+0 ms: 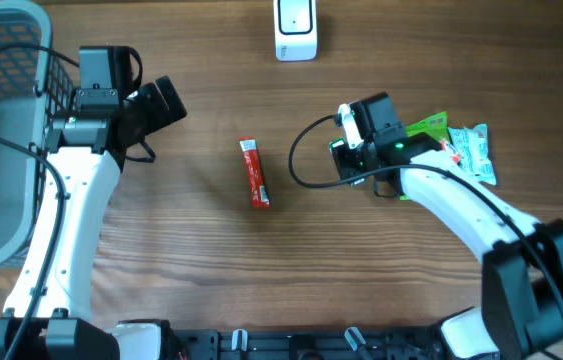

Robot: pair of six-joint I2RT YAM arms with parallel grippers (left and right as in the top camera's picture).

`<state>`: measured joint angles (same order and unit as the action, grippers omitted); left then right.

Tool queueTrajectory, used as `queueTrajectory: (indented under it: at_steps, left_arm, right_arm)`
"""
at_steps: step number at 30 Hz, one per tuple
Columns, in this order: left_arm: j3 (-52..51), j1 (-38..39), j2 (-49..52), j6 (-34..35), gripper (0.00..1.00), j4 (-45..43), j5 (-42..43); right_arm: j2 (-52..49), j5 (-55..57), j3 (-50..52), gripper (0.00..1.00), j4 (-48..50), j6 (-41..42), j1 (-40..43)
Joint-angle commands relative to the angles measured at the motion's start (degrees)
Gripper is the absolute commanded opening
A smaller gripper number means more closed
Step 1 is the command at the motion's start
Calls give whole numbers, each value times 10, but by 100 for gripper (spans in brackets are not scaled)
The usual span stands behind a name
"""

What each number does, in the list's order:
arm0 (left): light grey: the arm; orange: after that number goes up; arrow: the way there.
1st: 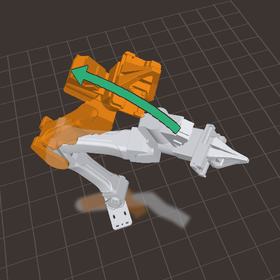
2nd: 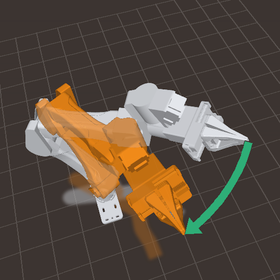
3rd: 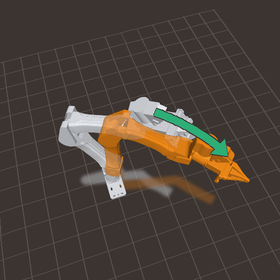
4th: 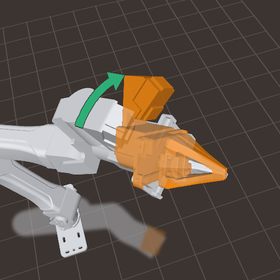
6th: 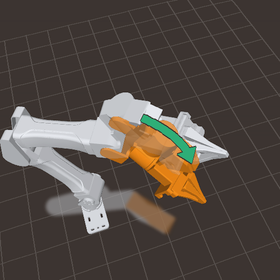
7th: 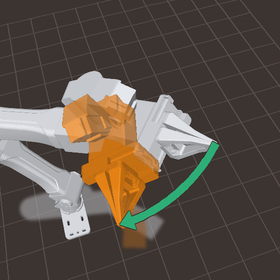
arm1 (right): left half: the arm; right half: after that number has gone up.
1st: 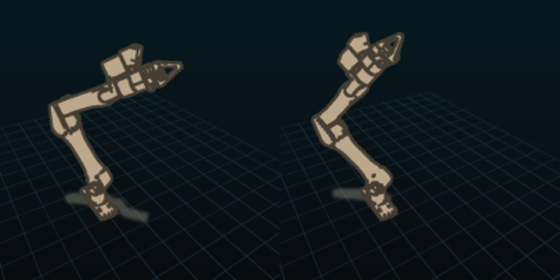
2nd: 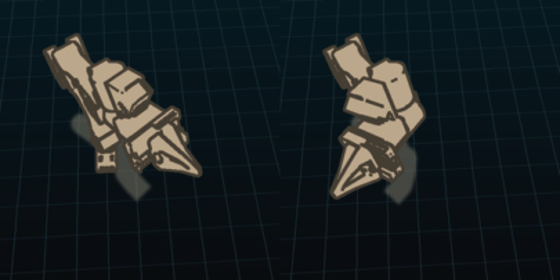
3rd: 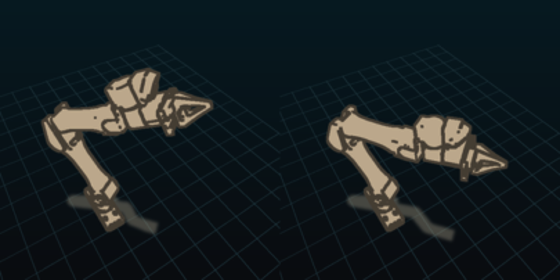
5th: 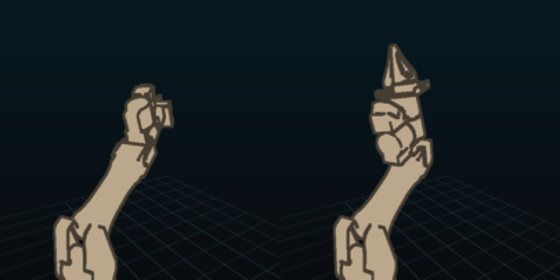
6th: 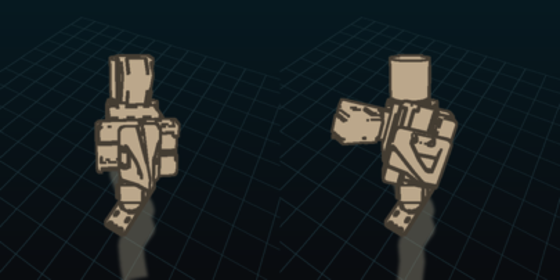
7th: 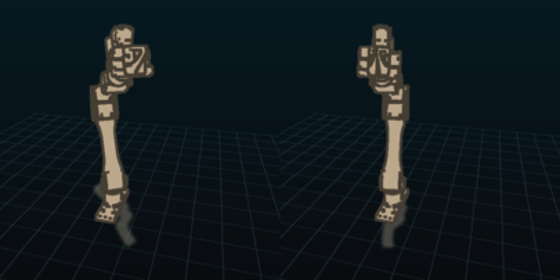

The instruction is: Scan the item barcode

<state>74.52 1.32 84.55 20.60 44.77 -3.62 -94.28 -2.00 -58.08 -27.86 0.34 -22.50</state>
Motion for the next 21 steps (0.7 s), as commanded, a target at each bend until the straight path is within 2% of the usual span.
queueTrajectory:
  at_steps: [1,7,21]
  left_arm:
    - [4,-3,3,-7,100,-1,-8]
    - [4,-3,3,-7,100,-1,-8]
    - [4,-3,3,-7,100,-1,-8]
  right_arm:
    - [10,-14,-9,55,-9,-3,0]
    - [-11,52,20,59,5,-3,0]
    - [-96,26,34,59,41,-4,-2]
